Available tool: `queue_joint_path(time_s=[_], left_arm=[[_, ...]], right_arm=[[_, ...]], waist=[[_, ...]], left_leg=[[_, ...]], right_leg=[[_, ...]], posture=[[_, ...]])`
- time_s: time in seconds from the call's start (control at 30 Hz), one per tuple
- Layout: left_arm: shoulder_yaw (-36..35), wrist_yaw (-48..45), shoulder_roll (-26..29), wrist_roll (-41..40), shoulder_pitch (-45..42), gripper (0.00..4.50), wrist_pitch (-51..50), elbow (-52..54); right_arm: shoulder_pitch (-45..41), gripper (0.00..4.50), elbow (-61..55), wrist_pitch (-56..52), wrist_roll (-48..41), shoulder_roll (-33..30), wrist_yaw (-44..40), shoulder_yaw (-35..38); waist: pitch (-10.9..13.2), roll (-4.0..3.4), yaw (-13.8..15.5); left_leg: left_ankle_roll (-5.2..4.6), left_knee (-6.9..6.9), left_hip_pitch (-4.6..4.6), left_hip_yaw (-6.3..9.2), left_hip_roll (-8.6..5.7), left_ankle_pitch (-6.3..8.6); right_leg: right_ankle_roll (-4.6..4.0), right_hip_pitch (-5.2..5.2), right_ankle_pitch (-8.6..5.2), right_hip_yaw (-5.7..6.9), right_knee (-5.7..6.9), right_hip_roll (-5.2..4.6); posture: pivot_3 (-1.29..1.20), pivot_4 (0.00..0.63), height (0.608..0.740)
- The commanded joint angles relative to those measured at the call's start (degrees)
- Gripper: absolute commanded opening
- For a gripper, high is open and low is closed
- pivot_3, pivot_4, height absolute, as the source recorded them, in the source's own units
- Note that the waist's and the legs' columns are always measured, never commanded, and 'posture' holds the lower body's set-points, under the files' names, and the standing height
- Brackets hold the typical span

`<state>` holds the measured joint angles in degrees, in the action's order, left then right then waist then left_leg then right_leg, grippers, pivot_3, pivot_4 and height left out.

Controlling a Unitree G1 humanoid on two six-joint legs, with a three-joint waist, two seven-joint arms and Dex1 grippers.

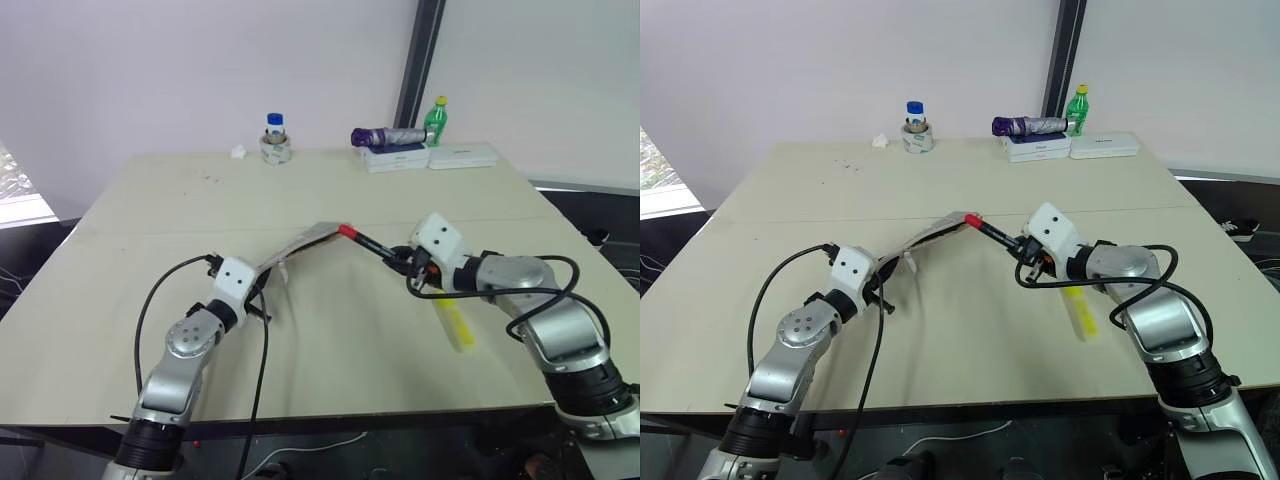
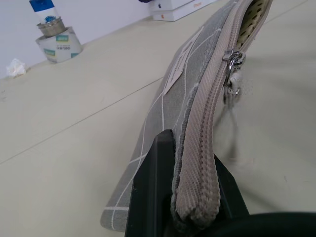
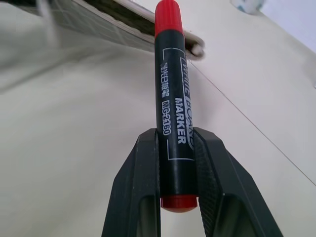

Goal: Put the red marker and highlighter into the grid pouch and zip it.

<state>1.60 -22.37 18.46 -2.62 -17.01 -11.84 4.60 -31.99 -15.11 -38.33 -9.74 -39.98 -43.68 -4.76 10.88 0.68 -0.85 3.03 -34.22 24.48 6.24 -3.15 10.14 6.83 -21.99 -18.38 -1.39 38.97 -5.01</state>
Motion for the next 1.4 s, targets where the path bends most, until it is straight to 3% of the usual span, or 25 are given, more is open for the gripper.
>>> queue_joint_path(time_s=[0.03, 0.7, 1.03, 1.4], left_arm=[[0.41, -0.06, -0.10, 0.26, -0.85, 0.00, 1.00, 0.64], [2.19, -1.52, 0.58, 1.81, -0.09, 0.00, 2.55, 1.34], [1.83, -0.96, 0.50, 2.37, -0.02, 0.00, 2.57, 0.91], [1.83, -1.26, 0.61, 2.18, 0.12, 0.00, 2.61, 1.07]], right_arm=[[-0.81, 0.40, -2.18, 0.85, 0.77, -0.96, -0.28, -0.69], [-3.64, 0.40, 3.14, 3.01, 6.92, -1.56, -0.52, -4.67], [-1.23, 0.40, -2.21, 3.37, 3.57, -3.53, -5.20, -2.49], [-2.12, 0.40, -1.34, 2.38, 3.70, -3.27, -4.06, -2.05]], waist=[[0.00, 0.00, 0.03], [0.00, 0.01, 0.08], [0.00, 0.01, 0.10], [0.00, 0.01, 0.10]], left_leg=[[0.00, 0.00, 0.00, 0.00, 0.00, 0.00], [0.00, 0.00, 0.01, 0.01, 0.00, 0.00], [0.00, 0.00, 0.01, 0.02, 0.00, 0.00], [0.00, 0.00, 0.01, 0.02, 0.00, 0.00]], right_leg=[[0.00, 0.00, 0.00, 0.00, 0.00, 0.00], [0.00, 0.00, 0.00, 0.01, -0.03, -0.02], [0.00, 0.00, 0.00, 0.01, -0.04, -0.01], [0.00, 0.02, 0.00, 0.02, -0.06, -0.02]], posture=[[0.00, 0.150, 0.740], [0.00, 0.150, 0.740], [0.00, 0.150, 0.740], [0.00, 0.150, 0.740]])
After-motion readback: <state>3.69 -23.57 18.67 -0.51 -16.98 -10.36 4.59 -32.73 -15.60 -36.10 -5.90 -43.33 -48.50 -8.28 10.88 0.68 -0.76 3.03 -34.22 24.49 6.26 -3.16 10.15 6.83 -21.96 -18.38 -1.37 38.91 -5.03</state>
